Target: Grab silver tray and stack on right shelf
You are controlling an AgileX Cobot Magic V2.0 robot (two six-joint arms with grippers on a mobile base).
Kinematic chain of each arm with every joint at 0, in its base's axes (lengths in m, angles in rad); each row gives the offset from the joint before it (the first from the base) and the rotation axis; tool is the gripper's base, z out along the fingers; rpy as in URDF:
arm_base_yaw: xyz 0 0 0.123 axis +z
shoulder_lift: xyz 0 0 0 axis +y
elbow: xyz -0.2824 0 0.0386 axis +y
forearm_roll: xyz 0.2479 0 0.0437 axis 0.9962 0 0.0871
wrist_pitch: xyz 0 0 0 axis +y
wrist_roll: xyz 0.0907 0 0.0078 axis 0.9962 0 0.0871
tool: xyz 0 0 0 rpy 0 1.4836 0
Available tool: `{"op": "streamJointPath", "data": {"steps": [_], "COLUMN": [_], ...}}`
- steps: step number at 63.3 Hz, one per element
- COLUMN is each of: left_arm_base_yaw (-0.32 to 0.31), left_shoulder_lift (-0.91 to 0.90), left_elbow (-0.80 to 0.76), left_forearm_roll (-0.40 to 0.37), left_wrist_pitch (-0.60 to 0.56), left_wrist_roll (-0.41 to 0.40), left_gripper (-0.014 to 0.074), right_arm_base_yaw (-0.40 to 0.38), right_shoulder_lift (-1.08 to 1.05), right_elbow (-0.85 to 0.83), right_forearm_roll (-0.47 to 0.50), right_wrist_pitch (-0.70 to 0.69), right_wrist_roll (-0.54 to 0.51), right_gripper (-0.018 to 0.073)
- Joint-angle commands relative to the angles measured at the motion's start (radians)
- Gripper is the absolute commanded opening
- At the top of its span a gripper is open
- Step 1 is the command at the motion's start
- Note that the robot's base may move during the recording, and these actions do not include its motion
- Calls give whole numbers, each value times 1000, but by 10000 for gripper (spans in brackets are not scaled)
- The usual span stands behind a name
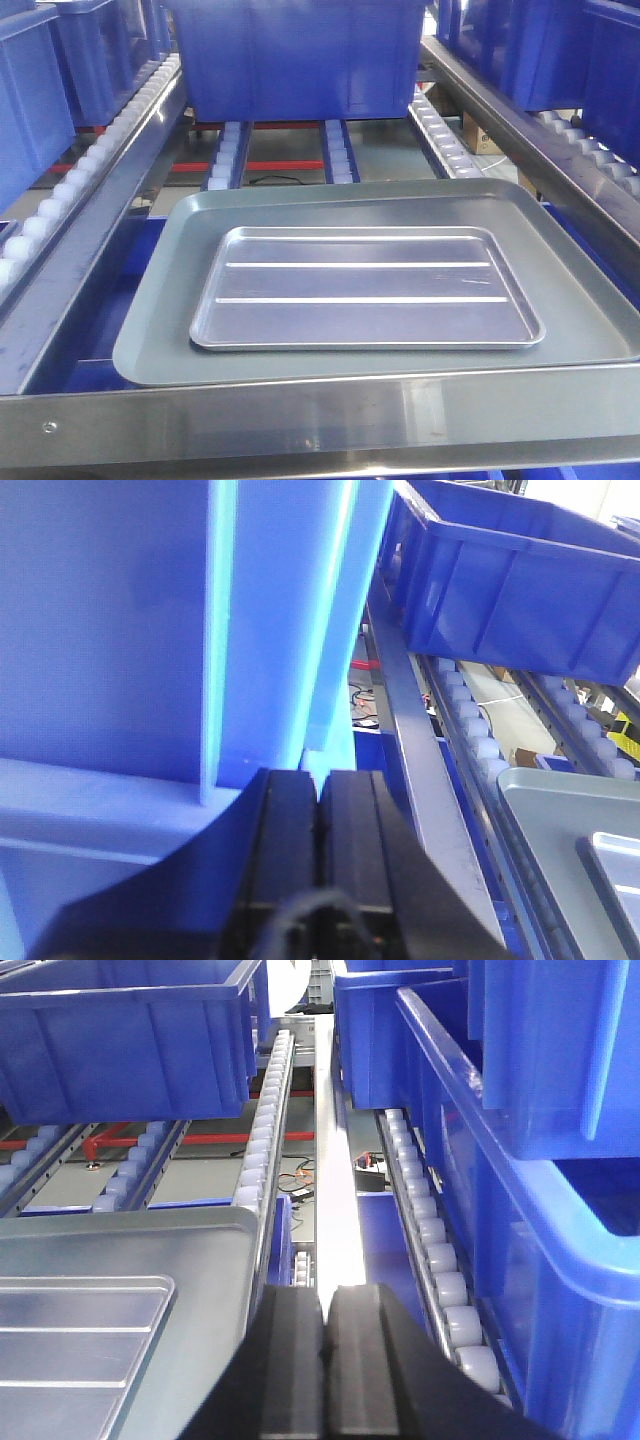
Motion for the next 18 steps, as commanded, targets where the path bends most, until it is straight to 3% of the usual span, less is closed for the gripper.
{"op": "streamJointPath", "data": {"steps": [1, 18], "left_arm_base_yaw": [-1, -1], "left_shoulder_lift": [-5, -5], "left_elbow": [18, 18], "left_forearm_roll": [0, 0], "left_wrist_pitch": [-89, -89], "left_wrist_roll": [-1, -1], "left_gripper": [-101, -101], "right_arm_base_yaw": [-6, -6], "right_shoulder_lift": [-22, -22], "right_elbow": [-18, -18], "right_forearm_roll": [-3, -3], "right_wrist_pitch": [-97, -97], "right_wrist_roll": [-8, -8], "right_gripper": [55, 55]}}
